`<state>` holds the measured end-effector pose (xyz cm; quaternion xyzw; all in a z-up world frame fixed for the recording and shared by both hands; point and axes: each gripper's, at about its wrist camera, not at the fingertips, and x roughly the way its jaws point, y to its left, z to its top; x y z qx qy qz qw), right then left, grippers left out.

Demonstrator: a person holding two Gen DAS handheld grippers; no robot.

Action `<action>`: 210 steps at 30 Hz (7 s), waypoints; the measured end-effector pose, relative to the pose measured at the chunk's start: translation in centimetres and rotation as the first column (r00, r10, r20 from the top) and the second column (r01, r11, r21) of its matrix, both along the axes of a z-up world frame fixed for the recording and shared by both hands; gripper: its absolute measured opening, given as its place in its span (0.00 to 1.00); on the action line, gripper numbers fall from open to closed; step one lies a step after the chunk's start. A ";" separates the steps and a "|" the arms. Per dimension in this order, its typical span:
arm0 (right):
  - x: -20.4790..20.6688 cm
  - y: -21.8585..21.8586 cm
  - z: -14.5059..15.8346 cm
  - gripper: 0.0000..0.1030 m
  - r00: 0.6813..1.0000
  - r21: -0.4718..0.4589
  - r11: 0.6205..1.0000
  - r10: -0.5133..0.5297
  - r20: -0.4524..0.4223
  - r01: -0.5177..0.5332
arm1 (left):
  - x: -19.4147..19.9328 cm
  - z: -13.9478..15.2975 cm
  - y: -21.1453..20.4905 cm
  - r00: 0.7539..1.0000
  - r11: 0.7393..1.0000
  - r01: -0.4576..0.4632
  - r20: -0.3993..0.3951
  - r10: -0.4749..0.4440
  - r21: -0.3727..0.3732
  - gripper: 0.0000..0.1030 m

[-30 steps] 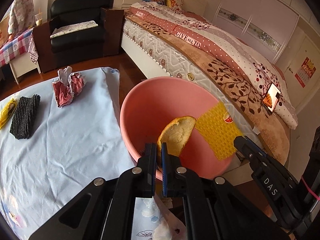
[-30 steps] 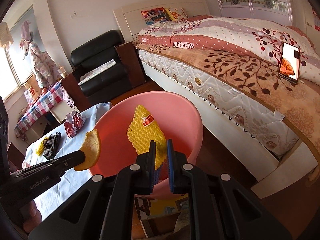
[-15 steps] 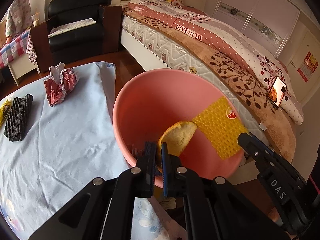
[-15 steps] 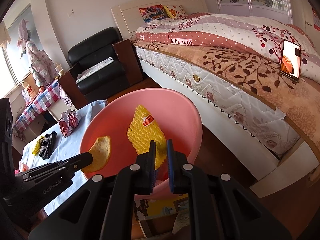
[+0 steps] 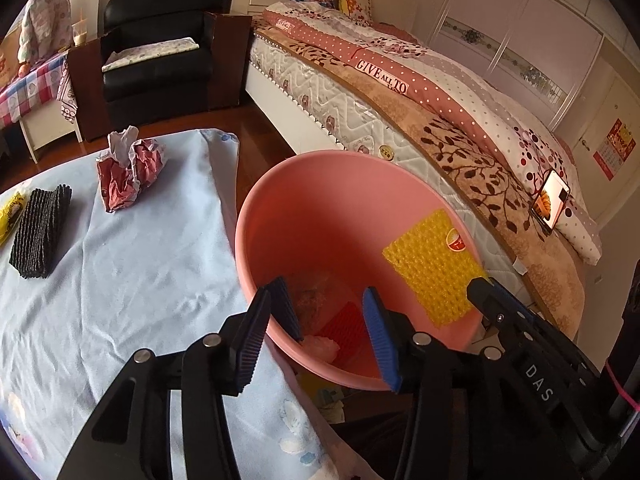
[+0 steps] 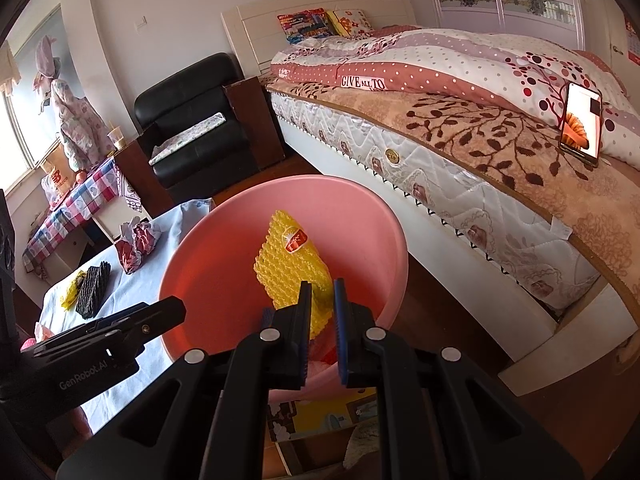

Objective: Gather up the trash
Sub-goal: 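Open both tools to drop the peel and yellow net into the bucket, then move both tools back over the table toward the black net and red wrapper, then grasp the black foam net with the left tool while the right tool grasps the red crumpled wrapper, then carry the black foam net and red wrapper over the pink bucket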

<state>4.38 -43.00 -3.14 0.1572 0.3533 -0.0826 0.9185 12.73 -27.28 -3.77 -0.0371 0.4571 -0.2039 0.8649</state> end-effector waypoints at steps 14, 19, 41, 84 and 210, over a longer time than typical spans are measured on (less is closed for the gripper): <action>0.5 -0.6 -0.4 0.17 1.000 0.058 0.998 -0.020 -0.023 0.021 | -0.6 0.7 0.7 0.999 1.000 -0.003 0.036 0.003 0.000 0.48; 0.4 -0.2 -0.2 0.30 1.000 0.056 0.998 -0.021 -0.012 0.022 | -0.7 0.8 1.2 0.999 1.000 -0.008 0.038 0.008 -0.006 0.48; 0.4 5.4 2.3 0.31 0.998 -0.015 0.998 0.063 0.018 -0.063 | -1.5 2.5 8.5 0.990 0.994 -0.109 0.082 0.111 -0.031 0.48; 10.6 20.0 0.8 0.30 0.941 0.114 0.936 0.337 -0.016 -0.333 | 7.8 -4.1 27.4 0.894 0.893 -0.448 0.022 0.448 0.035 0.48; -1.0 4.5 1.7 0.23 0.997 0.050 0.997 0.057 0.057 -0.060 | -3.8 4.7 6.6 0.978 0.998 -0.068 0.196 0.065 0.005 0.08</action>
